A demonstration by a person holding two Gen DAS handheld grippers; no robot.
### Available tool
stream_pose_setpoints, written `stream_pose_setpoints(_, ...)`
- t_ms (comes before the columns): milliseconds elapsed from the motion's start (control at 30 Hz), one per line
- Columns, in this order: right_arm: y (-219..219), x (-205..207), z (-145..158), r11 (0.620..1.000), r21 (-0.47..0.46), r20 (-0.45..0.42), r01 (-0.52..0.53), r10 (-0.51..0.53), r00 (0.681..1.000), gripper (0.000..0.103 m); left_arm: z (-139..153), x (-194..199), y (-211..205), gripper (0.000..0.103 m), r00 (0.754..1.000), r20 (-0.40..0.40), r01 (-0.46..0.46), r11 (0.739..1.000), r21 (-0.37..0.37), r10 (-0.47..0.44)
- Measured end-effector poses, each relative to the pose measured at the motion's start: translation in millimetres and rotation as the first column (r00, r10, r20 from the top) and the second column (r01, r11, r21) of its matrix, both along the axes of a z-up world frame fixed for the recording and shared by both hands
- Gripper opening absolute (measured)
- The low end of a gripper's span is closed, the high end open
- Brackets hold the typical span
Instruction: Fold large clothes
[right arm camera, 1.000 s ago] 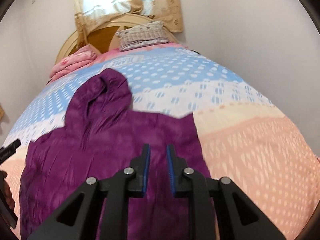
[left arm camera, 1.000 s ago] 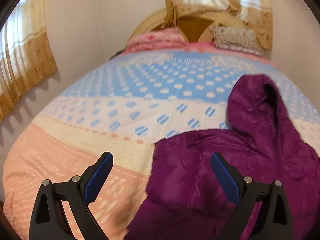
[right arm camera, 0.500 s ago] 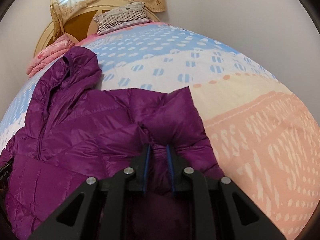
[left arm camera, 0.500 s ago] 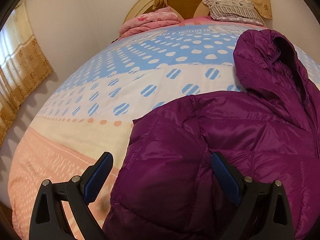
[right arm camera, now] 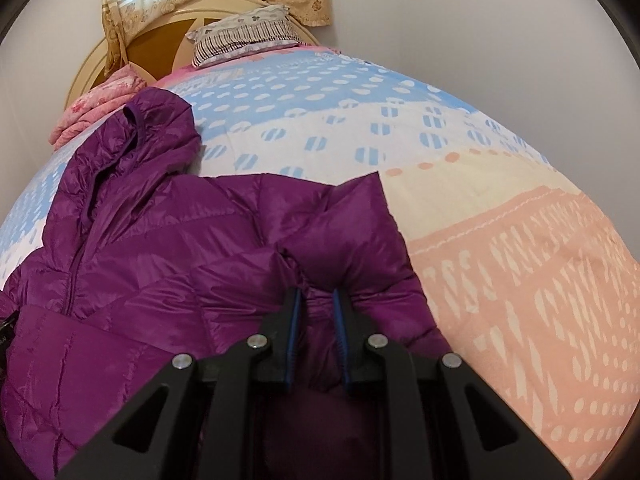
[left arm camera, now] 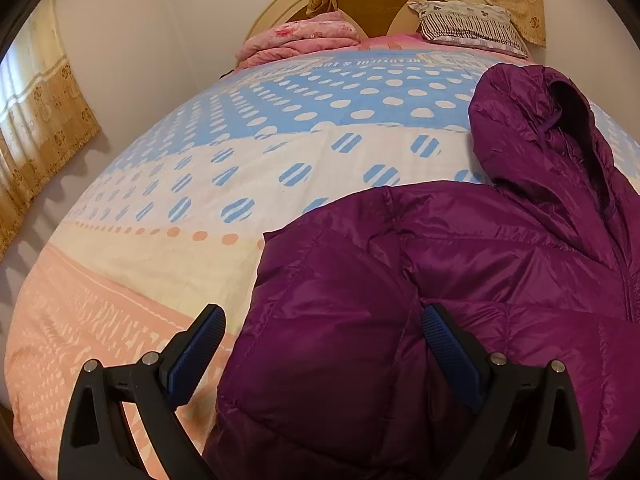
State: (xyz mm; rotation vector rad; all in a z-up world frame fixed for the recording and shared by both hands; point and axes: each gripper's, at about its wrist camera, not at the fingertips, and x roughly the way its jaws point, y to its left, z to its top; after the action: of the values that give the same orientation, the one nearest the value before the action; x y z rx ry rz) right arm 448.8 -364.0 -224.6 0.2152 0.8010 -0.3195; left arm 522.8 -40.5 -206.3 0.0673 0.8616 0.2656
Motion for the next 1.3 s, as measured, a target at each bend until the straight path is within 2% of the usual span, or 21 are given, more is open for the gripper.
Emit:
stream_pose_setpoints(500, 3, 2, -1, 1.000, -0.022, -0.005, 0.004, -0.004, 1.000, 0.020, -3, 2, 5, 0.100, 1.000, -0.010, 0.007, 0.999, -0.050, -0.008)
stream_pose_setpoints(700, 3, 2, -1, 1.000, -0.021, -0.009, 0.003, -0.003, 1.000, 0.020, -3, 4, 13, 0.100, 1.000, -0.023, 0.014, 0.993, -0.115, -0.016)
stream_pose_setpoints(800, 1, 4, 1, 1.000, -0.003, -0.033, -0.015, 0.015, 0.999, 0.021, 7, 5, 23, 0.100, 0.996, -0.072, 0.031, 0.985, -0.172, -0.044)
stream_pose_setpoints(867, -2, 7, 9, 0.997, 0.047, -0.076, -0.060, 0.063, 0.995, 0.031, 25, 1, 25, 0.100, 0.997, -0.043, 0.062, 0.982, -0.180, -0.071)
stream_pose_setpoints(933, -7, 10, 26, 0.984, 0.142, -0.061, -0.106, 0.115, 0.991, 0.067, 54, 3, 26, 0.100, 0.993, 0.038, 0.118, 0.971, -0.206, -0.112)
stream_pose_setpoints(967, -8, 13, 35, 0.982, 0.150, -0.041, -0.112, 0.119, 0.992, 0.071, 64, 8, 23, 0.100, 0.990, 0.060, 0.139, 0.967, -0.212, -0.129)
stream_pose_setpoints(1033, -5, 32, 60, 0.983, 0.119, 0.007, -0.137, 0.137, 0.991, 0.074, 82, 31, 13, 0.100, 0.981, 0.079, 0.190, 0.954, -0.231, -0.176)
stream_pose_setpoints(1133, 2, 75, 78, 0.970, 0.137, 0.057, -0.203, 0.196, 0.979, 0.076, 96, 75, -4, 0.100, 0.975, 0.097, 0.216, 0.945, -0.245, -0.198)
stream_pose_setpoints(1300, 19, 155, 91, 0.953, 0.137, 0.094, -0.270, 0.259, 0.961, 0.076, 93, 143, -27, 0.100, 0.969, 0.087, 0.246, 0.931, -0.270, -0.231)
